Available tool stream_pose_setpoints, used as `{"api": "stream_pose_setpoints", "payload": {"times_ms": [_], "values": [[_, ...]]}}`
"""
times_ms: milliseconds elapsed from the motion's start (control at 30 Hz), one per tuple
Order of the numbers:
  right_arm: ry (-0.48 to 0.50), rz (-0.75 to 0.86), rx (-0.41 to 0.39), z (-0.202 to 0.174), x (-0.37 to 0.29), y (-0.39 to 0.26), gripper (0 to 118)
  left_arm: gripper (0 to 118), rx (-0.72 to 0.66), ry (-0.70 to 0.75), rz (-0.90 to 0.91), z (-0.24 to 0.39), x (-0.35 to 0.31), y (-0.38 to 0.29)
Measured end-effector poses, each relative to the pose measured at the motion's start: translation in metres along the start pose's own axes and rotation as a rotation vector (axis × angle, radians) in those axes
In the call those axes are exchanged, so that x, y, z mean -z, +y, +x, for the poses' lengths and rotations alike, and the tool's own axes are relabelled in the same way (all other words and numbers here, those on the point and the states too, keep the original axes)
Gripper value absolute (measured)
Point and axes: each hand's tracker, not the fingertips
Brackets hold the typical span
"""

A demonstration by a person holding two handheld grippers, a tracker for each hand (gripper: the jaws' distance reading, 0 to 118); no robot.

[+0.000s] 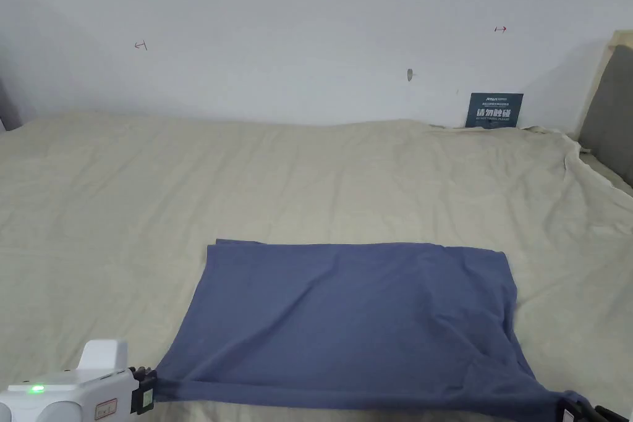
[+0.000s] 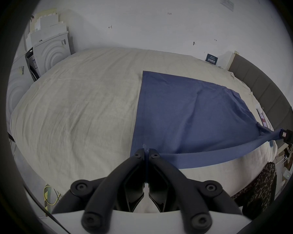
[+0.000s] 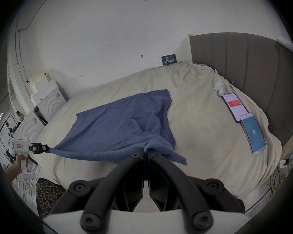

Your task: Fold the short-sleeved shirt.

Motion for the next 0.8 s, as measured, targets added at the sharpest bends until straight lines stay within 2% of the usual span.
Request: {"api": "stream_pose_setpoints", "payload": {"times_ms": [333,467,800], "values": [[-0.103,-0.177,0.051,0.014,0.035,-0.057,1,0,0.029,0.048,-0.097,-0.003,0.035,-0.039],[-0.142,-0.257,0.113,0.024,0.057,-0.081,1,0,0.016,0.062,-0.145,0.007,0.035,-0.053],[-0.173,-0.298,0.106,0.019,0.066,-0.087,2,2,-0.027,0.102,-0.147,0.011,0.046,-0.067]]}}
